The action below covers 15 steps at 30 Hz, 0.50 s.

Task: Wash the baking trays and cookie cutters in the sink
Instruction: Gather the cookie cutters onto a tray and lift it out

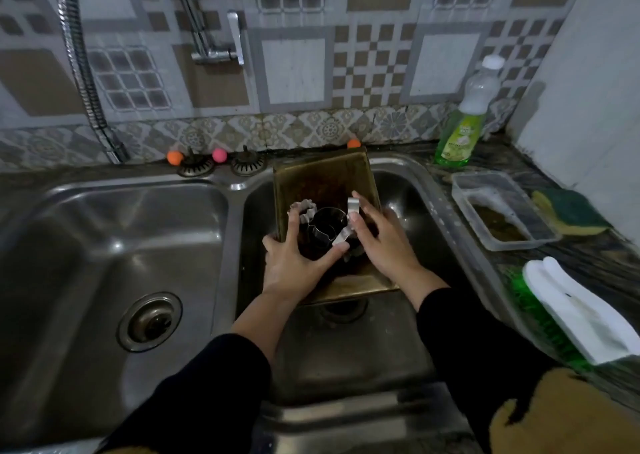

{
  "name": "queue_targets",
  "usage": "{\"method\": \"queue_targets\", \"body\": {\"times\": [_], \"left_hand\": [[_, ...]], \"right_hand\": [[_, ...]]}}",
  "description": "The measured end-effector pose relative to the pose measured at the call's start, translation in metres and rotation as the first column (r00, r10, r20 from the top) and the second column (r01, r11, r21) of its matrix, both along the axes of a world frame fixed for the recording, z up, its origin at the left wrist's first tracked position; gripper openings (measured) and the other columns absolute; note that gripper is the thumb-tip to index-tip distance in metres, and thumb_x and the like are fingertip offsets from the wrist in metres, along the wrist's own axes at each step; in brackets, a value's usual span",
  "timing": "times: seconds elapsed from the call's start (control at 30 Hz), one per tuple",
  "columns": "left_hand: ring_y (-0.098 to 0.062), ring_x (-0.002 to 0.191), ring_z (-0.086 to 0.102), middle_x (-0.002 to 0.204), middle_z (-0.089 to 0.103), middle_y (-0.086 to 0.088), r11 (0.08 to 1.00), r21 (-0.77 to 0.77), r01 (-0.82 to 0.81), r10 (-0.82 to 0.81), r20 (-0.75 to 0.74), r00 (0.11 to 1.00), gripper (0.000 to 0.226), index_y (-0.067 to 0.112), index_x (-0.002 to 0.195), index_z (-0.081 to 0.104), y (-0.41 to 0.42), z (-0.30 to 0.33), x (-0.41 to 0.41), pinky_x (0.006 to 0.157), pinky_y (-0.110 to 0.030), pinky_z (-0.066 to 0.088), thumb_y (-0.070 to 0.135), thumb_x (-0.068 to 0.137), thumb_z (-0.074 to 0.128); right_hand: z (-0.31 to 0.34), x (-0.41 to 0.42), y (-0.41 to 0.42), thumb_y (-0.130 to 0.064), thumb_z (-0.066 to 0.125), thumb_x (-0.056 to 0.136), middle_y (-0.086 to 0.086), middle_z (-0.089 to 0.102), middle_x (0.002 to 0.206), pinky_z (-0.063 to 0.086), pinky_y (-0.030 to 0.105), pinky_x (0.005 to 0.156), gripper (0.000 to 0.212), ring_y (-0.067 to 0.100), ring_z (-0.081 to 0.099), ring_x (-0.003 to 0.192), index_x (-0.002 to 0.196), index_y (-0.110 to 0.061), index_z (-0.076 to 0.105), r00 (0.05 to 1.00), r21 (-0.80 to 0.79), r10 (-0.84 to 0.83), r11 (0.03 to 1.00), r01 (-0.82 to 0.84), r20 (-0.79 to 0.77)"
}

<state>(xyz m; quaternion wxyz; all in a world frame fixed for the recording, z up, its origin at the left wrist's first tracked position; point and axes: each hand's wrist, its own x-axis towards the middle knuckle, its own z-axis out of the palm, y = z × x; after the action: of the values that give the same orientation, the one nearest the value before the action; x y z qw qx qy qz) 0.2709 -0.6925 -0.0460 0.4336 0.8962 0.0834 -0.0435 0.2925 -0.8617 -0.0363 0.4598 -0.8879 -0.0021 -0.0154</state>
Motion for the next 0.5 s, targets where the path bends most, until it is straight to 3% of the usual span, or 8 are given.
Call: {"method": "queue_targets", "body": {"times": [0.2, 0.4, 0.5], "left_hand": [[-0.036, 0.127, 0.041, 0.144, 0.018, -0.008, 0.996, -0.077, -0.036, 0.050, 0.189, 0.981, 0.097, 0.062, 0.139, 0.004, 0.003, 0.031, 0.002, 0.099, -0.043, 0.045, 0.081, 0.062, 0.060], [-0.037, 0.128, 0.040, 0.142, 0.022, -0.012, 0.989, -0.148, -0.028, 0.068, 0.271, 0.960, 0.093, 0.065, 0.138, 0.007, 0.008, 0.052, -0.001, 0.102, -0.044, 0.042, 0.078, 0.064, 0.061], [-0.036, 0.131, 0.035, 0.141, 0.025, -0.014, 0.970, -0.242, -0.008, 0.094, 0.345, 0.934, 0.090, 0.065, 0.138, 0.009, 0.006, 0.063, -0.003, 0.105, -0.047, 0.039, 0.075, 0.066, 0.063]], "right_hand": [[0.047, 0.013, 0.006, -0.068, 0.038, 0.087, -0.002, 0.034, 0.141, 0.038, 0.031, 0.092, 0.047, 0.019, 0.042, 0.127, 0.134, -0.059, 0.035, 0.985, -0.087, 0.031, 0.996, -0.017, 0.167], [0.075, 0.008, 0.014, -0.080, 0.031, 0.078, 0.005, 0.026, 0.151, 0.038, 0.049, 0.106, 0.056, 0.028, 0.032, 0.138, 0.132, -0.066, 0.027, 0.973, -0.176, 0.055, 0.984, -0.015, 0.226], [0.100, 0.006, 0.018, -0.080, 0.031, 0.078, 0.006, 0.022, 0.153, 0.039, 0.050, 0.105, 0.059, 0.030, 0.033, 0.137, 0.134, -0.065, 0.026, 0.959, -0.249, 0.073, 0.968, -0.002, 0.275]]}}
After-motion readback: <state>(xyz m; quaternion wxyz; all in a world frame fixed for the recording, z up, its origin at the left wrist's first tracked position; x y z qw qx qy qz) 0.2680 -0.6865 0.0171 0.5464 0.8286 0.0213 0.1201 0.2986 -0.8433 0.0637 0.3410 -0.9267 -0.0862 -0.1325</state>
